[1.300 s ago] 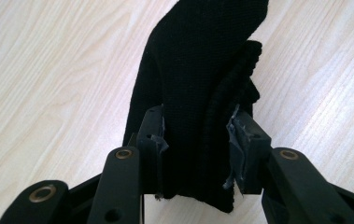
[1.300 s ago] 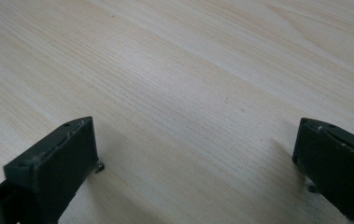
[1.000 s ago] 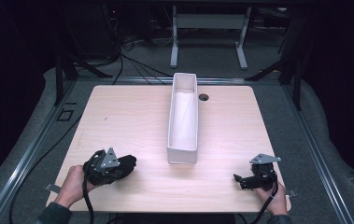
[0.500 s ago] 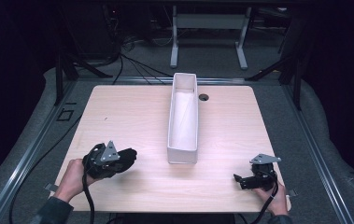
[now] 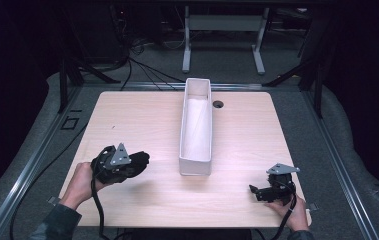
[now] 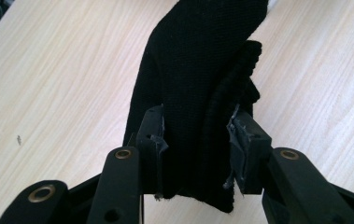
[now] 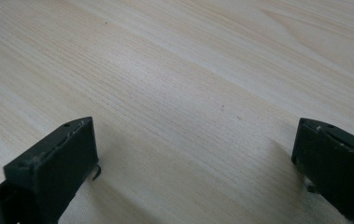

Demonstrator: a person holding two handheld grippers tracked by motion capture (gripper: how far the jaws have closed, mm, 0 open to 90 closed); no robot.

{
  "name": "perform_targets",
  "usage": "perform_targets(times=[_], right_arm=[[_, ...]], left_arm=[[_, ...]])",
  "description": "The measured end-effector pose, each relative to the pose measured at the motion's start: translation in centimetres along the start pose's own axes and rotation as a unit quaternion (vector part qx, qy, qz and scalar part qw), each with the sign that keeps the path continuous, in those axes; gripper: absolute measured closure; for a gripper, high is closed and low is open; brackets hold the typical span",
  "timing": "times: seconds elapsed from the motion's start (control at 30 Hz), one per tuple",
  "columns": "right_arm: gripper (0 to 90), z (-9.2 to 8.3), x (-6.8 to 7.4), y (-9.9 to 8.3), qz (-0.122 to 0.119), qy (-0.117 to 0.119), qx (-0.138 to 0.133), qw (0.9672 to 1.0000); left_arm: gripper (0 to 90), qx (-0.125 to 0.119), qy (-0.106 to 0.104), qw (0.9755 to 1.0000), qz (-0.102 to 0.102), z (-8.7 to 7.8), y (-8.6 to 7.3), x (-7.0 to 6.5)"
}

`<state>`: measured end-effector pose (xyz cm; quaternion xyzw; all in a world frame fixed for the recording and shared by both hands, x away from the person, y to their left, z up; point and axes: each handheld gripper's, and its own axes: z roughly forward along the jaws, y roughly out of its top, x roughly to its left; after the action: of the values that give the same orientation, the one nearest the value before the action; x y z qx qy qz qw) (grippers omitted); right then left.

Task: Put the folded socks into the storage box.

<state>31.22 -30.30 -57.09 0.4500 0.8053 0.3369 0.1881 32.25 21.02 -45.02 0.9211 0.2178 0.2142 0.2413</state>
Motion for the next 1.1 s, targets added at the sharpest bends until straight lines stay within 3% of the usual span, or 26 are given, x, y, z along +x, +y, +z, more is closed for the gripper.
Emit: perform_targets(times=[1.1], right_arm=[[0.0,0.0,0.0,0.0,0.001,-0.001,0.001,1.0]], left_arm=[[61.4,-0.031,-0.002,0.9994,0.013,-1.0,4.2,2.1]])
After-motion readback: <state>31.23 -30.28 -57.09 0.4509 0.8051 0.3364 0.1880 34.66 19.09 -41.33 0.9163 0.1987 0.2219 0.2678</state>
